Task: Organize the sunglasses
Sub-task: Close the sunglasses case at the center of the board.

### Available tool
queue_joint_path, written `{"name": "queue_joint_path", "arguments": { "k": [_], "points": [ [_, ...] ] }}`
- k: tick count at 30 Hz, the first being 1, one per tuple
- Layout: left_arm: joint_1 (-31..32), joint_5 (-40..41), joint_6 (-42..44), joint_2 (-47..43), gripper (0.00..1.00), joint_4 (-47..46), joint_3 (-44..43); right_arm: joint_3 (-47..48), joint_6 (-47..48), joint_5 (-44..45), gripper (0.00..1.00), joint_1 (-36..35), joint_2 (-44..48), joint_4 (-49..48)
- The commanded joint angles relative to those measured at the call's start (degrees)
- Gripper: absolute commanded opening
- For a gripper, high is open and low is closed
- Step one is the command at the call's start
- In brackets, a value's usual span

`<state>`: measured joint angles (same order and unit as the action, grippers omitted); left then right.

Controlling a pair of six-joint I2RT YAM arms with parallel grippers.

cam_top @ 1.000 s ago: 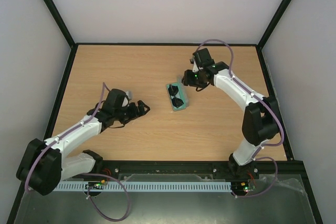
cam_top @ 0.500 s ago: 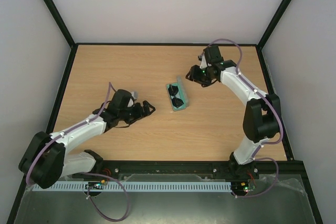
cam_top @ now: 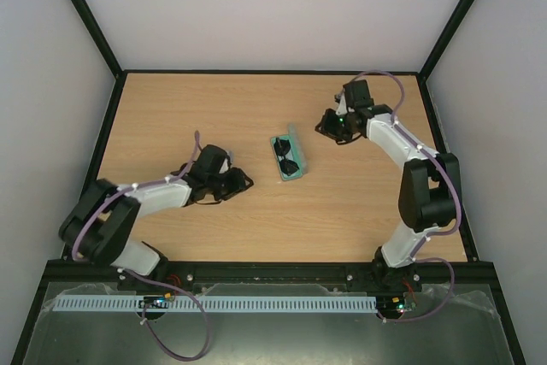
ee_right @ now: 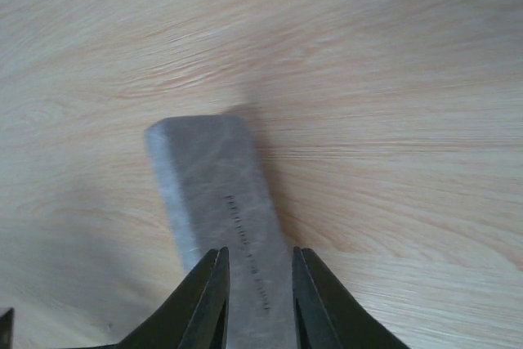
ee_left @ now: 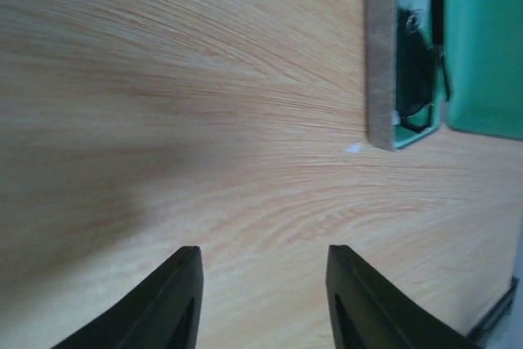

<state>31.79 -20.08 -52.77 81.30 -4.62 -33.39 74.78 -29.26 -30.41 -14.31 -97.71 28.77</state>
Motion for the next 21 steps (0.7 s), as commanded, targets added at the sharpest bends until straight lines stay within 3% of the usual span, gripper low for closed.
{"name": "queue_joint_path", "arguments": {
  "k": [1,5,14,21],
  "points": [
    [-0.42,-2.65,0.85,8.14,0.38,-5.28,-3.53,-3.63,-1.63,-1.86,0.18,1.89,1.02,-4.49],
    [-0.79,-2.80,1.92,16.96,0.25,-5.20,-8.69,-4.37,-2.68,-5.61,0.09,1.91,-1.76,-7.06],
    [-2.08,-2.80,3.83,28.20,0.22,-2.56,-21.01,-3.03,-3.26,-8.68,0.12,0.22,-5.50,-7.78],
    [-1.97,-2.81,4.52,33.54,0.18,-1.24,-25.48,-3.37,-2.78,-8.99,0.12,-4.64,-6.49,-8.47]
  ]
}}
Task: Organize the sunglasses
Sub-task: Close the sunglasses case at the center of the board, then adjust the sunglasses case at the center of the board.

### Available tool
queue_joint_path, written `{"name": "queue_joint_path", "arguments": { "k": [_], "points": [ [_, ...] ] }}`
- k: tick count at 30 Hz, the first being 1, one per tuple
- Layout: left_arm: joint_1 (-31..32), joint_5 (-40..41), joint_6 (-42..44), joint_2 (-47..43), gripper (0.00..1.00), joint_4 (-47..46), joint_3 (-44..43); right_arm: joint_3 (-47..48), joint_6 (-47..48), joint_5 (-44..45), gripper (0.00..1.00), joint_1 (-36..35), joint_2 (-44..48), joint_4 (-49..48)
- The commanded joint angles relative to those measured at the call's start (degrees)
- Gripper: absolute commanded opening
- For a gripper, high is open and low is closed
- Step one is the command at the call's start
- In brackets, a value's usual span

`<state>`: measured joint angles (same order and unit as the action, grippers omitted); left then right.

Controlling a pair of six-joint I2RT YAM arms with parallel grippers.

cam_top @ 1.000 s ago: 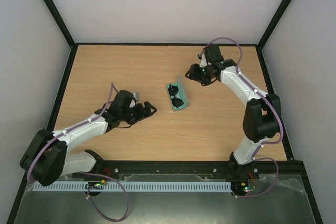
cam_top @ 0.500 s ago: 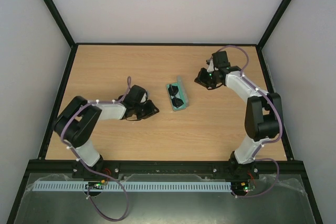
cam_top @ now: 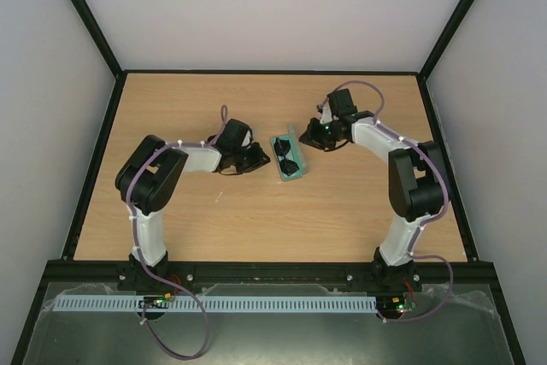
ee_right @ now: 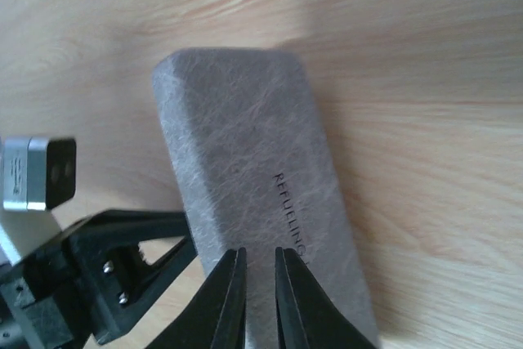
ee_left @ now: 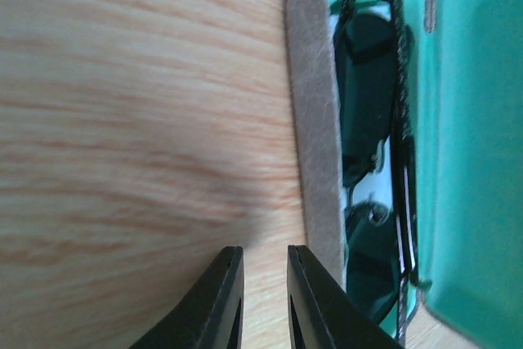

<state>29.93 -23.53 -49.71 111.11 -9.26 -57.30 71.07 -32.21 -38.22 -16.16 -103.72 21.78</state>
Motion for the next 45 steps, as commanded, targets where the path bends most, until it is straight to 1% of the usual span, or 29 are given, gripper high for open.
{"name": "queue_joint_path", "arguments": {
  "k": [1,11,22,26,30,33,36,38,41,45],
  "points": [
    [0.06,0.24,1.57,4.84,0.16,3.54,-2.19,0.24,0.21,-1.23,0.12,-3.41,-0.59,-1.60],
    [1.33,-0.12,2.16,8.81,0.13,4.53,-6.27,-0.92,0.38,0.24,0.12,-7.42,-1.38,-1.76],
    [1.79,-0.58,1.47,7.88,0.10,2.98,-4.60,-0.71,1.41,3.66,0.11,-10.35,-6.02,-0.78],
    [1.50,0.16,1.53,5.11,0.10,3.11,-2.48,-0.49,2.24,5.67,0.11,-10.38,-5.75,0.64],
    [-0.14,1.64,1.97,-0.35,0.16,3.97,1.26,-0.94,1.75,7.93,0.11,-10.30,-2.03,1.10],
    [-1.99,2.71,3.29,-5.18,0.26,6.97,3.17,-1.29,1.61,12.68,0.13,-10.02,1.52,2.80],
    [-3.07,4.00,4.83,-10.68,0.37,10.34,5.01,-3.31,1.07,16.80,0.15,-8.28,4.48,3.69],
    [-3.36,4.95,5.65,-15.27,0.40,12.28,6.48,-5.19,0.56,19.86,0.16,-6.43,5.79,3.38],
    [-3.48,5.70,6.81,-20.81,0.48,15.37,8.23,-6.42,0.19,21.30,0.17,-3.76,4.83,2.98],
    [-3.49,5.26,7.85,-27.72,0.60,18.83,10.85,-3.77,-0.09,22.65,0.17,-2.91,0.09,3.07]
  ]
}}
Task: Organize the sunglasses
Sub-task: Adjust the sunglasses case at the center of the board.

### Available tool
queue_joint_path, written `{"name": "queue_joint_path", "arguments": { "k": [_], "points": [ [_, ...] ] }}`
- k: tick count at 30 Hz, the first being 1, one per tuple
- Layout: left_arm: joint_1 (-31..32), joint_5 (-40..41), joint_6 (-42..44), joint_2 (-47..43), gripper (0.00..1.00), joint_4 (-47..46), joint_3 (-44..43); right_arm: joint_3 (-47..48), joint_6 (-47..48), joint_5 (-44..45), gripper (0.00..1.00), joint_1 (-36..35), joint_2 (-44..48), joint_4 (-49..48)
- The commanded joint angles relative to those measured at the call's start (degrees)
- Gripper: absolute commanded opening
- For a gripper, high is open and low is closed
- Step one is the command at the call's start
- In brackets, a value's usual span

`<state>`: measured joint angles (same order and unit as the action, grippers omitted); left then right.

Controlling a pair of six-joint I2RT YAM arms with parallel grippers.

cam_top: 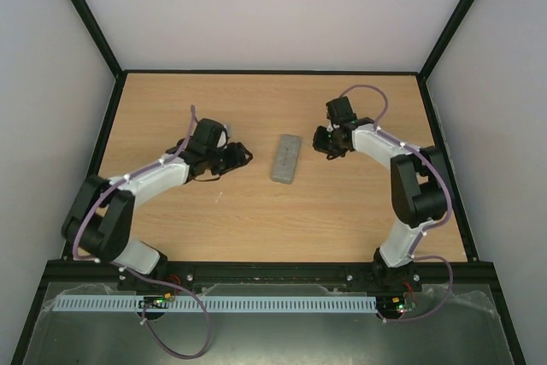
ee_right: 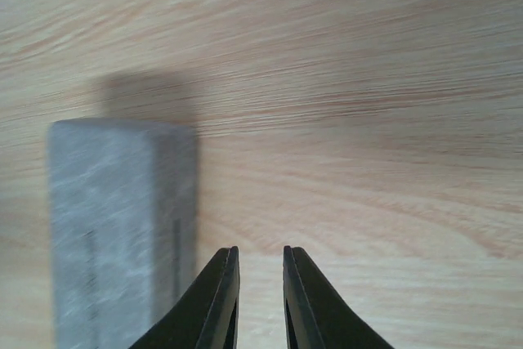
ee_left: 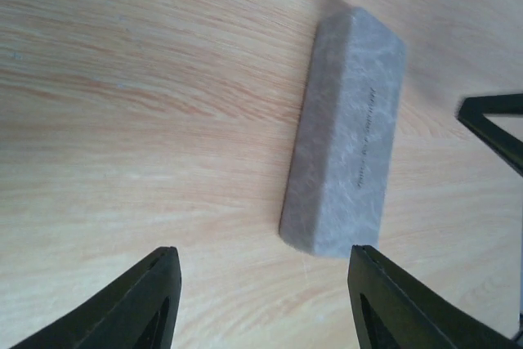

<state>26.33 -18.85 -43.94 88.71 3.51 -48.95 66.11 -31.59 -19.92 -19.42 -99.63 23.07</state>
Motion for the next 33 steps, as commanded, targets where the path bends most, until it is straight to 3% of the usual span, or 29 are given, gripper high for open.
{"name": "queue_joint_path", "arguments": {
  "k": [1,3,4,5,14,26,33],
  "points": [
    [0.13,0.66,2.32,-7.33,0.64,6.94,3.26,2.27,-0.85,4.34,0.17,0.35,-5.24,1.69],
    [0.08,0.95,2.58,-11.37,0.77,8.75,4.83,4.79,-1.29,3.39,0.17,0.35,-7.90,1.52],
    [0.12,1.27,2.57,-13.46,0.92,9.70,5.51,6.28,-1.40,3.11,0.17,0.09,-9.27,1.64],
    [0.13,1.64,2.53,-15.58,0.98,10.52,6.22,8.00,-1.32,3.07,0.17,-0.26,-10.73,2.16],
    [0.04,2.96,1.26,-28.32,0.99,15.12,11.41,23.72,-1.01,3.91,0.17,-7.77,-20.67,8.26],
    [0.04,3.21,0.24,-31.66,0.99,15.80,13.53,20.29,2.31,1.90,0.18,-14.59,-19.81,6.61],
    [0.04,3.64,-0.13,-31.49,0.99,15.73,13.93,23.31,5.89,0.36,0.26,-16.12,-19.47,8.72]
  ]
}}
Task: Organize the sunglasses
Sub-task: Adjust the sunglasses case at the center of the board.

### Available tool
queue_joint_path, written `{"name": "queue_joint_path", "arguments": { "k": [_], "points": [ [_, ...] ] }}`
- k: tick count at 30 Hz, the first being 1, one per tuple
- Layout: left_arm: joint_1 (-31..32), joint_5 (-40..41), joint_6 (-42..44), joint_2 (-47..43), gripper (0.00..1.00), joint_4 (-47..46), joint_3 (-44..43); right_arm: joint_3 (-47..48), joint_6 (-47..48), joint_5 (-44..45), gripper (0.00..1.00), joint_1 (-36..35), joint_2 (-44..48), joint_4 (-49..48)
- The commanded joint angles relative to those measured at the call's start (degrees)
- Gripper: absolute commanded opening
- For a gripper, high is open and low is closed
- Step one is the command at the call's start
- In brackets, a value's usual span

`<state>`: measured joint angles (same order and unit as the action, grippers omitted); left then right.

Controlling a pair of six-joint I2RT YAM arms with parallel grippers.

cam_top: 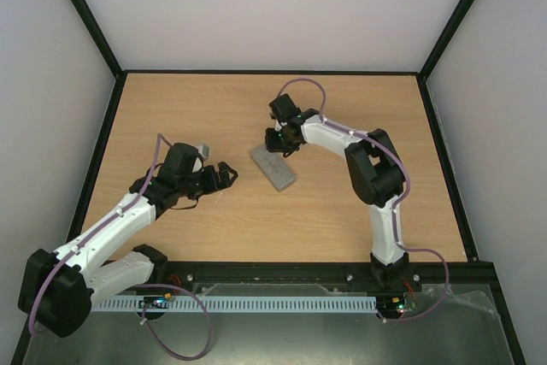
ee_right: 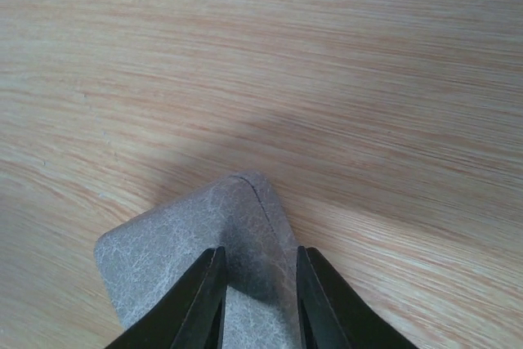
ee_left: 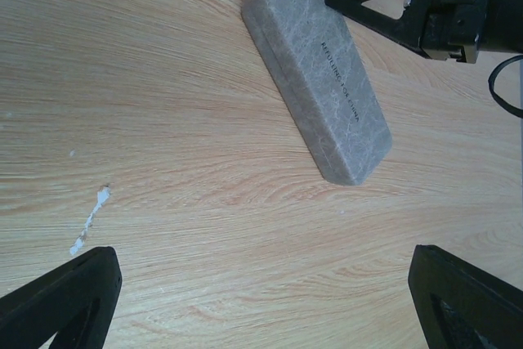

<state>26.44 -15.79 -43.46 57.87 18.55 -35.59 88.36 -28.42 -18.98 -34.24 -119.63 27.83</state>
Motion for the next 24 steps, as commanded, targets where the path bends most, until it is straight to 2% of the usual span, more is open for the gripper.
{"name": "queue_joint_path", "arguments": {
  "k": [1,4,8,13,18,24],
  "points": [
    [-0.07,0.62,-0.65,-0.80,0.99,0.78,0.45,0.25,2.23,1.13,0.27,-1.35,1.94,3.80],
    [-0.07,0.69,-0.90,-1.26,0.99,1.12,0.14,-4.26,0.94,6.74,0.35,-1.98,8.96,2.52],
    [-0.07,0.96,-1.01,-2.05,0.99,1.83,-1.04,-10.67,-0.24,7.49,0.35,-5.46,15.97,1.93],
    [-0.07,2.38,-0.98,-3.29,0.99,3.39,-3.78,-21.56,-5.76,1.80,0.31,-13.46,21.12,-5.88],
    [-0.07,3.00,-1.01,-4.08,0.99,4.07,-5.15,-24.99,-9.41,4.21,0.31,-20.27,19.20,-9.48],
    [-0.07,3.04,-1.12,-4.57,0.99,4.54,-4.88,-23.64,-10.12,15.59,0.31,-19.79,14.84,-4.60]
  ]
}}
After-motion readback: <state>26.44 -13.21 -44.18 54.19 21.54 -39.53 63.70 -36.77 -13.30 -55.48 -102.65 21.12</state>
